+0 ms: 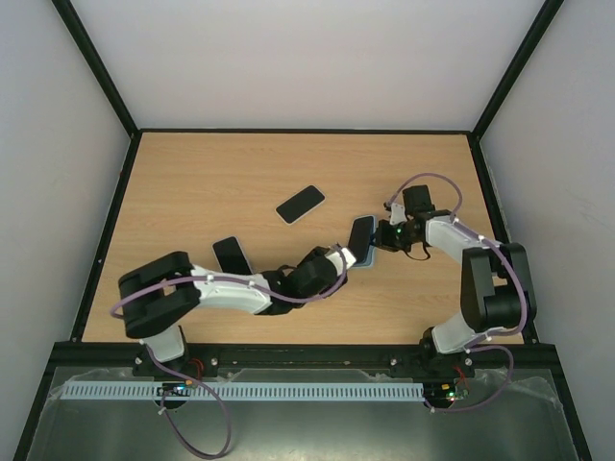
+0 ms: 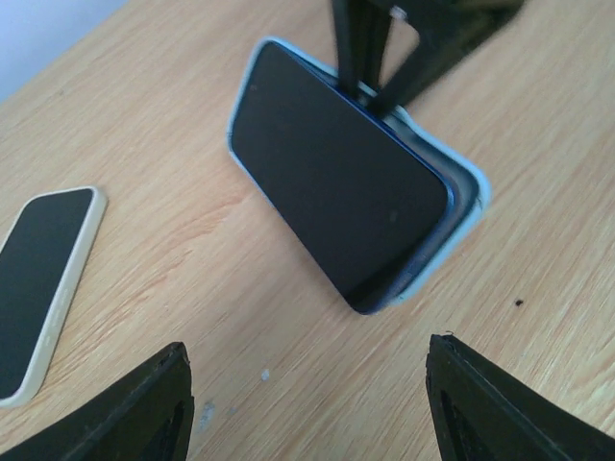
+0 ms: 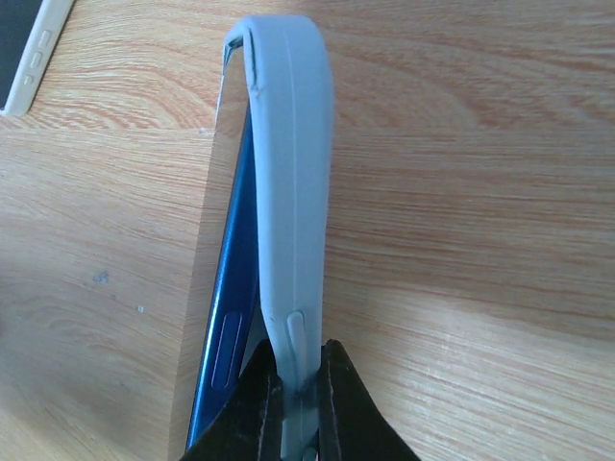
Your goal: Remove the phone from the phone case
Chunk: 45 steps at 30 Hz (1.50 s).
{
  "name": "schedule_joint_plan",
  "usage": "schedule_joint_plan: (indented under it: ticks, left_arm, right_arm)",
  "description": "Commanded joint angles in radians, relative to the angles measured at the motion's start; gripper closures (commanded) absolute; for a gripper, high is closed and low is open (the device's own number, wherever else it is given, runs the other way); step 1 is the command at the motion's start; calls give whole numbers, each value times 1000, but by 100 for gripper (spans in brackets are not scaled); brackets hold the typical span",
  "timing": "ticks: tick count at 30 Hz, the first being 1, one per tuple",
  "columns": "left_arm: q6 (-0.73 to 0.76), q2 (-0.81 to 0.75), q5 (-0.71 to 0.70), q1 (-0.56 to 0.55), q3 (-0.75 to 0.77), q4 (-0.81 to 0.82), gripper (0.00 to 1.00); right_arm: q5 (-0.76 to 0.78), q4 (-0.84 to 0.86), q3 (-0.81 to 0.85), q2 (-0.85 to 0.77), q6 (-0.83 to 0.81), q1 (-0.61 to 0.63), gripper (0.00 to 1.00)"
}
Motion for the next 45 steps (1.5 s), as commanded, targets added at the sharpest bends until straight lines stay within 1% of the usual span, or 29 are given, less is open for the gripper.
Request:
schedule_joint_plan:
  ticks: [1, 4, 11, 17, 24, 30, 34, 37, 40, 43, 45]
  left_arm:
    - [146, 90, -74, -36, 69, 56, 35]
    - [217, 145, -110, -56, 91, 94, 34]
    - [309, 253, -142, -61, 164, 128, 36]
    - [361, 315, -145, -61, 196, 136, 38]
    - [412, 388, -234, -65, 232, 211, 42]
    - [472, 437, -277, -65, 247, 307, 53]
    - [523, 459, -317, -65, 255, 374, 62]
    - [562, 466, -345, -67, 248, 433, 73]
    - [583, 464, -373, -72, 232, 492, 89]
    - [596, 460, -406, -75, 222, 557, 95]
    - [602, 455, -438, -78, 219, 606, 97]
  right_arm:
    - [-3, -35, 52, 36, -17, -8, 98]
    - [-12, -34, 53, 54, -17, -12, 98]
    - [-49, -25, 58, 87, -8, -16, 98]
    - [-73, -25, 62, 104, -8, -23, 98]
    - [-94, -27, 61, 113, -7, -28, 98]
    - [-97, -33, 61, 112, -10, -29, 98]
    - [-99, -35, 62, 108, -11, -31, 98]
    - [-102, -35, 60, 108, -9, -32, 98]
    - [-59, -40, 70, 102, 8, -36, 98]
    - [-33, -48, 75, 92, 13, -41, 98]
    - [-27, -47, 75, 84, 16, -44, 98]
